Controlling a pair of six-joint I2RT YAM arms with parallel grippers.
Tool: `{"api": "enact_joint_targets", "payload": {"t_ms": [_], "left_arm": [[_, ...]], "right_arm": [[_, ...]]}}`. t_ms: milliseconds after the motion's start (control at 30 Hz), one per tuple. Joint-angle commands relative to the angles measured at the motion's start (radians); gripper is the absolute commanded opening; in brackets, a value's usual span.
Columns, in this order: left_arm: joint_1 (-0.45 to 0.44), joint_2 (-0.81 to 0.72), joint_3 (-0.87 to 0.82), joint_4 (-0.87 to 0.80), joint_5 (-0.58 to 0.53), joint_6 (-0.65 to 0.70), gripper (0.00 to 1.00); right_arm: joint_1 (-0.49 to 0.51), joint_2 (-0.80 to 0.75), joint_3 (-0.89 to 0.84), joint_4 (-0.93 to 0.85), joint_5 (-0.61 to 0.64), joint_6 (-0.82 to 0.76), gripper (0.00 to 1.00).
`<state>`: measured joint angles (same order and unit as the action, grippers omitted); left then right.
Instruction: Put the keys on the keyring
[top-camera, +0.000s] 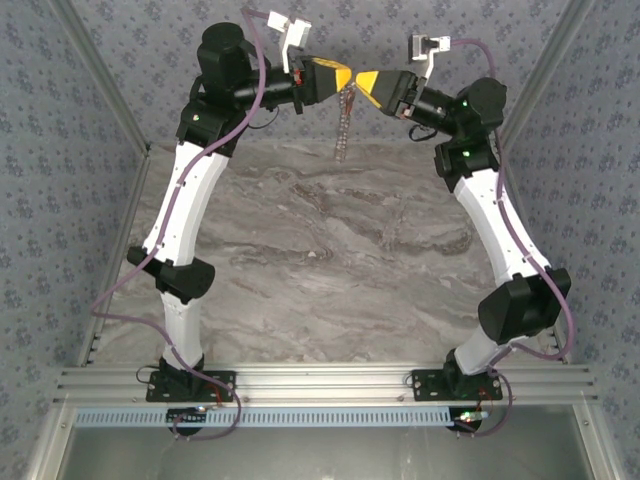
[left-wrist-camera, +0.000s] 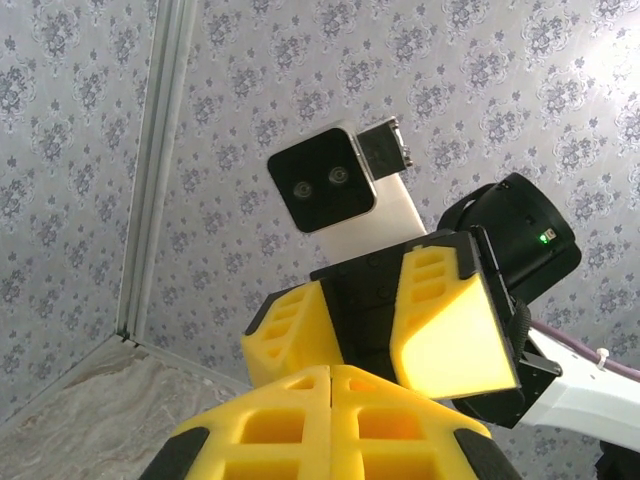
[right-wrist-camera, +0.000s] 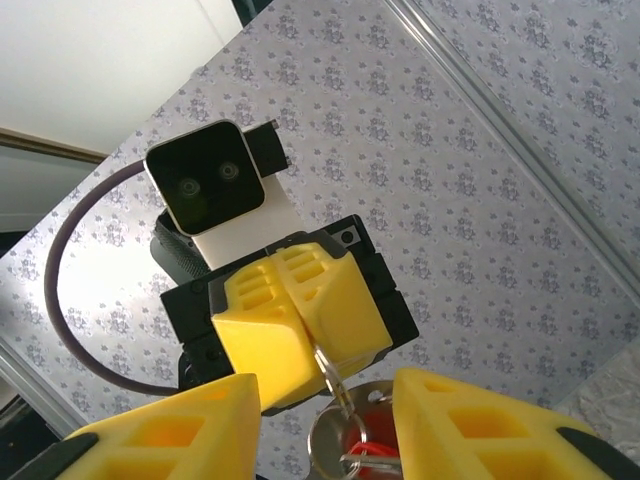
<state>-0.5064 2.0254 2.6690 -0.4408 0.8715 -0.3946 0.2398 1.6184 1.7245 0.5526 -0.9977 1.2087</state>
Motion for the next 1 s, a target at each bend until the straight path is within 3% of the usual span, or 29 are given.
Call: {"api": "enact_joint_targets", "payload": {"t_ms": [0, 233, 600, 633, 733, 900, 967], "left_arm": [[-0.006, -0.01, 0.022, 0.05, 0.024, -0.011, 0.0], [-0.007, -0.013, 0.022, 0.047, 0.024, -0.011, 0.0], [-0.015, -0.008, 0.02, 0.048, 0.024, -0.009, 0.0], [-0.016, -0.008, 0.02, 0.05, 0.024, -0.009, 0.0], [-0.016, -0.006, 0.02, 0.052, 0.019, -0.009, 0.0], [-0.014, -0.01, 0.022, 0.013, -0.016, 0.026, 0.0], [-0.012, -0.014, 0.023, -0.017, -0.032, 0.05, 0.11]], "right_arm": [[0.009, 0.008, 0.041, 0.021, 0.015, -0.011, 0.34], [0.015, 0.008, 0.03, 0.026, 0.016, -0.009, 0.15], [0.041, 0.031, 0.055, 0.024, 0.008, -0.006, 0.16], [0.043, 0.034, 0.058, 0.025, 0.006, -0.005, 0.15], [0.044, 0.038, 0.063, 0.022, -0.005, -0.006, 0.0], [0.03, 0.022, 0.043, 0.01, -0.007, -0.016, 0.0], [0.021, 0.013, 0.032, -0.005, -0.007, -0.024, 0.0]]}}
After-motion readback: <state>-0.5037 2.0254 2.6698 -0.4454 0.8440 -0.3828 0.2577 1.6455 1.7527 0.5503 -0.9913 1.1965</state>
